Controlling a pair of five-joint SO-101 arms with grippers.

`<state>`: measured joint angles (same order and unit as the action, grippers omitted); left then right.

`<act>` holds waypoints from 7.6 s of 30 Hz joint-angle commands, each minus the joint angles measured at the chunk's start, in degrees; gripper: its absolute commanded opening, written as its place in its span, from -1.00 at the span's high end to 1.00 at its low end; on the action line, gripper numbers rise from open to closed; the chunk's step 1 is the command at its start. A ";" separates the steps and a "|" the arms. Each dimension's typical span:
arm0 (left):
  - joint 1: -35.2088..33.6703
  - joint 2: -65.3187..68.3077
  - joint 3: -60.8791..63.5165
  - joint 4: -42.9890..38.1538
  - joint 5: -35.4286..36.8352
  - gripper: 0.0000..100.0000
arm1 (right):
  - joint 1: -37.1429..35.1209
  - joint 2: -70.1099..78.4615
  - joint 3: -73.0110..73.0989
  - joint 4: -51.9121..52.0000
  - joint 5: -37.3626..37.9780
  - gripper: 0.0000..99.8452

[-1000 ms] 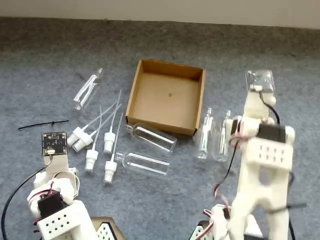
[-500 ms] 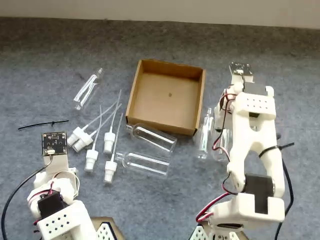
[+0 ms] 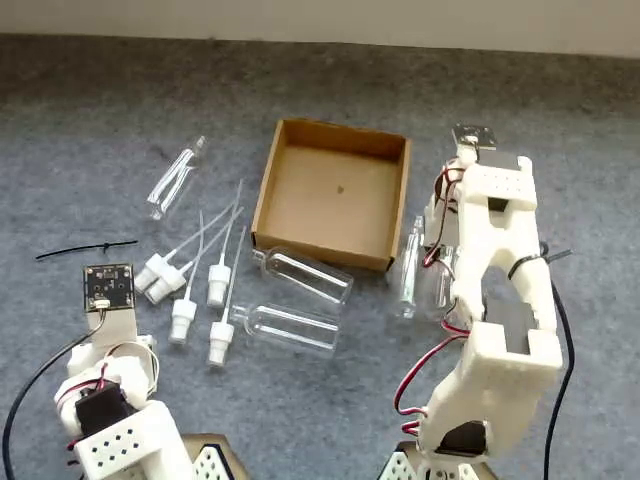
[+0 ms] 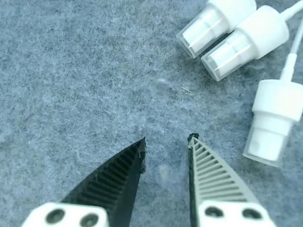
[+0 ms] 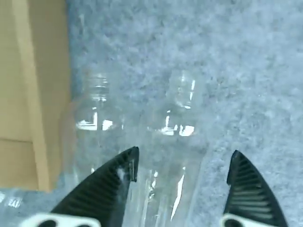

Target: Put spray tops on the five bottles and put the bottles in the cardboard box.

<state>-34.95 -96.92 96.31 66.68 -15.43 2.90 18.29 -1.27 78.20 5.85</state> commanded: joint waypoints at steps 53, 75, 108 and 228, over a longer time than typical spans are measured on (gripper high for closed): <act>2.59 -0.22 -10.33 -1.23 -13.54 0.69 | -11.30 -64.75 44.53 -3.56 6.07 0.96; 22.64 65.10 -58.51 18.73 -12.22 0.58 | -12.00 -67.82 48.04 -3.82 6.33 0.96; 8.04 85.67 -65.19 -7.12 7.30 0.58 | -12.09 -68.35 48.13 -3.38 6.33 0.96; -19.38 97.71 -67.65 -14.42 -72.79 0.66 | -12.18 -68.35 48.22 -2.42 6.33 0.96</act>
<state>-53.76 0.40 29.41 54.81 -78.02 -8.88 -48.88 47.25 75.30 12.35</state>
